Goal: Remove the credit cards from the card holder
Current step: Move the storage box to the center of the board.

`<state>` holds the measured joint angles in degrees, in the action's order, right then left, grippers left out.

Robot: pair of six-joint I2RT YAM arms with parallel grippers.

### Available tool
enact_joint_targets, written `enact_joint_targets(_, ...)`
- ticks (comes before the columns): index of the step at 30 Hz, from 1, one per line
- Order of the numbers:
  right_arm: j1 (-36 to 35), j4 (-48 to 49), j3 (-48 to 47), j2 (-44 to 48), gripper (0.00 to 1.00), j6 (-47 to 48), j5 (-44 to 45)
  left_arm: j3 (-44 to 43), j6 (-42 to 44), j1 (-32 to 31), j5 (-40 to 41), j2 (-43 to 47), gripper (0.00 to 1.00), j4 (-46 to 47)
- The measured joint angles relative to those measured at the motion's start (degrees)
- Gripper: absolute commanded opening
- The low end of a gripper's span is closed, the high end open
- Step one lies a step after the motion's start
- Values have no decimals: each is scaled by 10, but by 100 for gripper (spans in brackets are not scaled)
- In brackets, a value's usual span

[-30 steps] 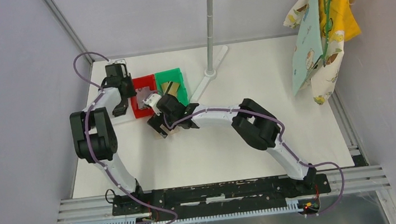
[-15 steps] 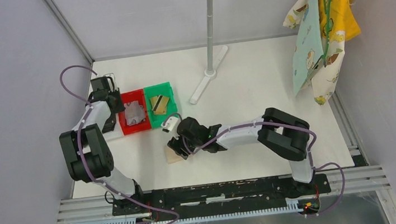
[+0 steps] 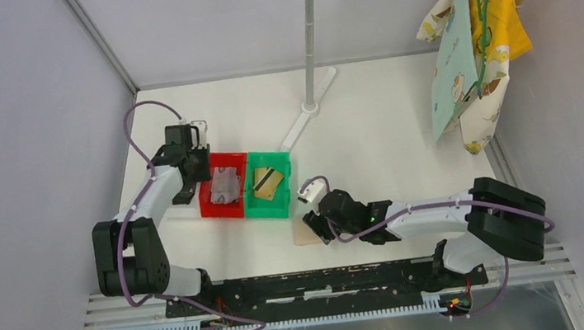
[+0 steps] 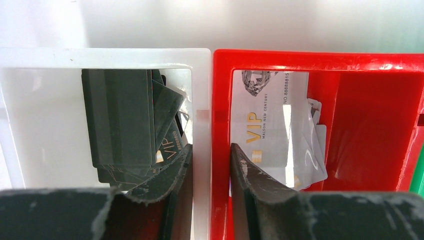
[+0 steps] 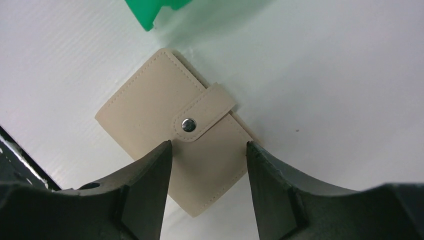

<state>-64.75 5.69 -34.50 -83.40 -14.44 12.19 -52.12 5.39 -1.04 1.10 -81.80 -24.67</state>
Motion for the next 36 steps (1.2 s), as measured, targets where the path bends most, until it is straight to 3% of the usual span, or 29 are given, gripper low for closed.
enact_joint_targets(3, 0, -5, 34, 40, 69, -8, 0, 0, -21, -38, 3, 0, 2, -7)
enact_joint_targets(6, 0, -10, 51, 63, 82, -11, 0, 0, -53, -70, 8, -2, 2, -10)
enact_joint_targets(12, 3, -40, 56, 89, 98, -14, 6, -35, -115, -90, 15, -53, 2, -12)
enact_joint_targets(22, 71, -74, 38, 140, 98, -24, -12, -61, -206, -136, 30, -91, 2, 25)
enact_joint_targets(36, 144, -105, -18, 118, 93, -66, -31, -90, -256, -217, -16, -134, 10, 62)
